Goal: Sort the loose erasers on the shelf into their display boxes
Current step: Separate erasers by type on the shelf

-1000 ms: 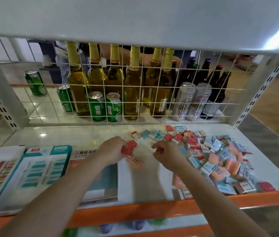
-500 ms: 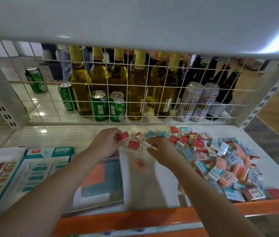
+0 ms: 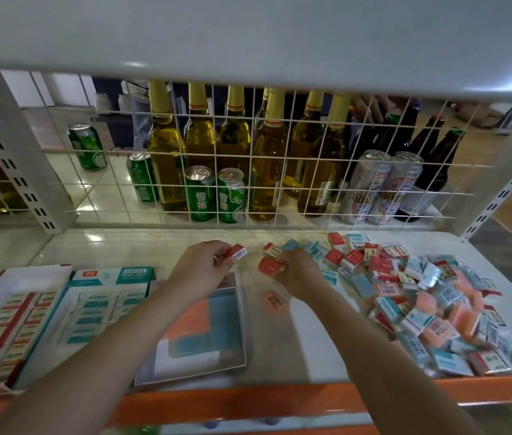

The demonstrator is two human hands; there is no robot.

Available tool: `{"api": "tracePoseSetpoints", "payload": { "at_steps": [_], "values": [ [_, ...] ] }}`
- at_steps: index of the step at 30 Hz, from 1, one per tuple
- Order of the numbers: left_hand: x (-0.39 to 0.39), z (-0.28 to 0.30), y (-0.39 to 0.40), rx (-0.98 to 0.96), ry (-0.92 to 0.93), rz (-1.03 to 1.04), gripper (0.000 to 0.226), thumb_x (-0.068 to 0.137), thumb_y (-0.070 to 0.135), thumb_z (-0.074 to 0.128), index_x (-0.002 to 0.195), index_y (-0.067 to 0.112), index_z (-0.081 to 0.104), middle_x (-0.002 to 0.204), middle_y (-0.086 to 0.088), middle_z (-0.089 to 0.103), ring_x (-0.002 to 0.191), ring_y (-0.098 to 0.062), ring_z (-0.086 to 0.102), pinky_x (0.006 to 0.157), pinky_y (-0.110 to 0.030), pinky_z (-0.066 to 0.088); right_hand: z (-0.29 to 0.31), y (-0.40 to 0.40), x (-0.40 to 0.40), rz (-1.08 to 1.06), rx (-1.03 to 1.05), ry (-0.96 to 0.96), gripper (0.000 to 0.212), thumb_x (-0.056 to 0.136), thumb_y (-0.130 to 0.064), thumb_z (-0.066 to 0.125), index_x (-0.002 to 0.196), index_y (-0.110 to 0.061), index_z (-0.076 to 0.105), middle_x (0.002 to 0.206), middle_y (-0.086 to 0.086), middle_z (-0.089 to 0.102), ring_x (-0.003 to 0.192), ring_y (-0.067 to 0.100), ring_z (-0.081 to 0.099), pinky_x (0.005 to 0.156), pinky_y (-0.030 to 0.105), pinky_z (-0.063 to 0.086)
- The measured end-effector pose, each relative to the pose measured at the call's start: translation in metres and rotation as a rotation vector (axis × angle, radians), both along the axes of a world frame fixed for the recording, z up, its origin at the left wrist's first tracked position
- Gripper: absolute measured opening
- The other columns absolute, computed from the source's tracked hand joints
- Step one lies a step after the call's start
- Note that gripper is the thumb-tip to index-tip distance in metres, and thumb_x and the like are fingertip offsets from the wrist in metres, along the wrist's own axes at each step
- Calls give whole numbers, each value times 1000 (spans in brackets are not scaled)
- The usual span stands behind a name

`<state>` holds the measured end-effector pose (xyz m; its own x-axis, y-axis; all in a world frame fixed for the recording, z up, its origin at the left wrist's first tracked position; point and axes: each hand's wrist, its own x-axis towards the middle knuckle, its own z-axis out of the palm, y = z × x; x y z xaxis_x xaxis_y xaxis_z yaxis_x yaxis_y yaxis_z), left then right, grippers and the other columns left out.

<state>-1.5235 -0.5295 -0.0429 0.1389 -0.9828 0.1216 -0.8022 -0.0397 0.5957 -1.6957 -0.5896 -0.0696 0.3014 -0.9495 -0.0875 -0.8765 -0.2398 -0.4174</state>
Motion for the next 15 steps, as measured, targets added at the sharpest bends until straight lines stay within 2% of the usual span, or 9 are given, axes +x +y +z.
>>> {"api": "tracePoseSetpoints", "payload": {
  "at_steps": [4, 8, 12, 15],
  "values": [
    [-13, -1, 1, 24, 62, -54, 31, 91, 25, 55, 121, 15, 59, 118, -1, 64, 101, -14, 59, 83, -24, 46, 7, 7, -26, -86, -8, -38, 22, 91, -24, 53, 108, -13, 63, 106, 6, 64, 91, 21, 60, 74, 26, 45],
    [-37, -5, 2, 67, 54, -133, 31, 90, 24, 57, 120, 17, 57, 118, 1, 61, 105, -15, 57, 85, -25, 44, 14, 28, -54, -129, -53, -53, 20, 92, -19, 49, 106, -11, 61, 104, 7, 65, 81, 18, 55, 70, 25, 43],
    [-61, -11, 6, 84, -46, -158, 28, 87, 20, 59, 114, 20, 57, 114, -1, 58, 99, -17, 57, 85, -33, 47, 14, 47, -76, -218, -133, -73, 19, 89, -12, 54, 107, -13, 59, 105, 5, 63, 91, 19, 57, 75, 27, 46],
    [-73, -17, 9, 87, -100, -171, 26, 85, 20, 61, 111, 20, 56, 114, -2, 54, 100, -19, 55, 83, -33, 45, 7, 58, -88, -199, -162, -82, 12, 87, -17, 59, 98, -14, 62, 100, 1, 59, 82, 12, 48, 64, 20, 35]
  ]
}}
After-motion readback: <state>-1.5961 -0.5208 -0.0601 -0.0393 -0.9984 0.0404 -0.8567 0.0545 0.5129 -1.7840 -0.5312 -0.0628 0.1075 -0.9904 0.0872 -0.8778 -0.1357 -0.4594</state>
